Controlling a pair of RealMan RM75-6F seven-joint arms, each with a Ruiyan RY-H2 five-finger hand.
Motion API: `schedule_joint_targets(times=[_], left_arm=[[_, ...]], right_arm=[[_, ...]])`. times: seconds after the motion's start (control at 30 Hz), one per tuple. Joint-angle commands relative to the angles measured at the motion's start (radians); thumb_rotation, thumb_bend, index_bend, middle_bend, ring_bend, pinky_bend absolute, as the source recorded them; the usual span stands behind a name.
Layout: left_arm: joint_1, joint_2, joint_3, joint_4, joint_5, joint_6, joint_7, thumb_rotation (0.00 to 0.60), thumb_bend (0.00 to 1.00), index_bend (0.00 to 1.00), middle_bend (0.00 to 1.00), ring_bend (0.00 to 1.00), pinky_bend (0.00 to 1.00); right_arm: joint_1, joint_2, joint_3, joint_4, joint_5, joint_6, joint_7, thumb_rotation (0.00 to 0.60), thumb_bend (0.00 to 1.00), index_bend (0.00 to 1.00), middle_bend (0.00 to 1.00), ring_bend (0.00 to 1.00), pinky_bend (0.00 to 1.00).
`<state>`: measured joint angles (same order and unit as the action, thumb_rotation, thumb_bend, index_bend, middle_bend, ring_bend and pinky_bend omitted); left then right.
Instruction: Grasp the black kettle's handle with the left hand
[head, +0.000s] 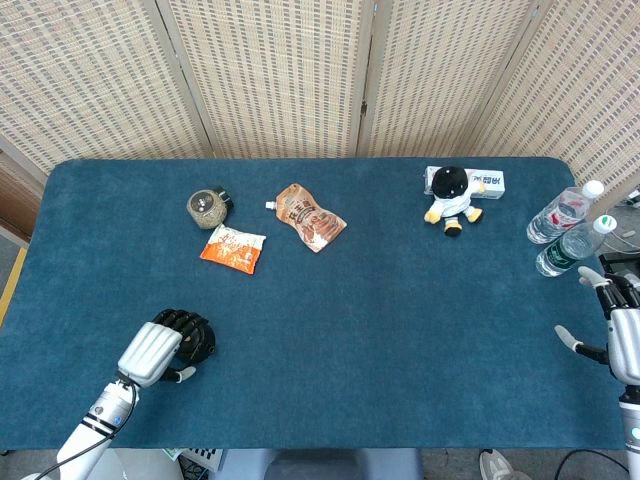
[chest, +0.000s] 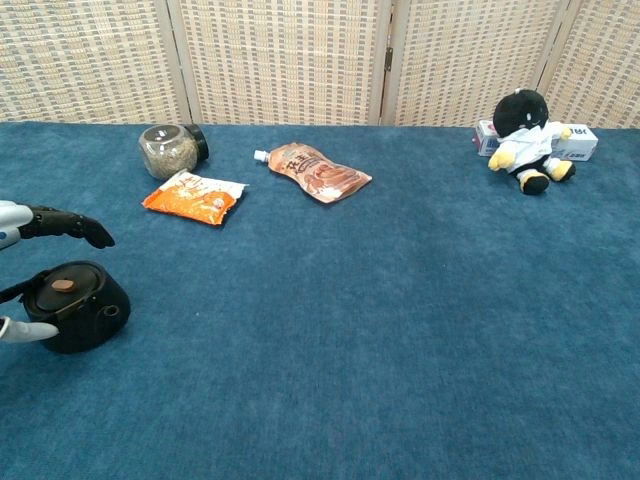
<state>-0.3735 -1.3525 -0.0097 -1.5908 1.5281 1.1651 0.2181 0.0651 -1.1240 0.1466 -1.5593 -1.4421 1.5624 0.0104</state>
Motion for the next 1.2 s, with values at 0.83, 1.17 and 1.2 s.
schedule_joint_targets(times=[0.83,1.17,1.2], left_arm=[[0.037,0.031,0.057,0.049,0.111,0.12,-0.089,0.6,0.15,0.47,0.42,0.32,0.16],[0.037,0.027,0.067,0.061,0.108,0.103,-0.066,0.6,0.15,0.5,0.45,0.33,0.07],[0.037,0.026,0.067,0.064,0.107,0.102,-0.065,0.6,0.15,0.5,0.45,0.33,0.05]], right_arm=[[-0.003,0.004,0.009,-0.003,-0.02,0.027,0.012,0.6,0.14,0.2,0.31,0.19,0.29],[-0.006,0.016,0.01,-0.023,-0.024,0.033,0.004,0.6,0.14,0.2,0.31,0.19,0.24],[-0.006,0.017,0.01,-0.024,-0.024,0.033,0.003,0.6,0.14,0.2,0.31,0.19,0.24]])
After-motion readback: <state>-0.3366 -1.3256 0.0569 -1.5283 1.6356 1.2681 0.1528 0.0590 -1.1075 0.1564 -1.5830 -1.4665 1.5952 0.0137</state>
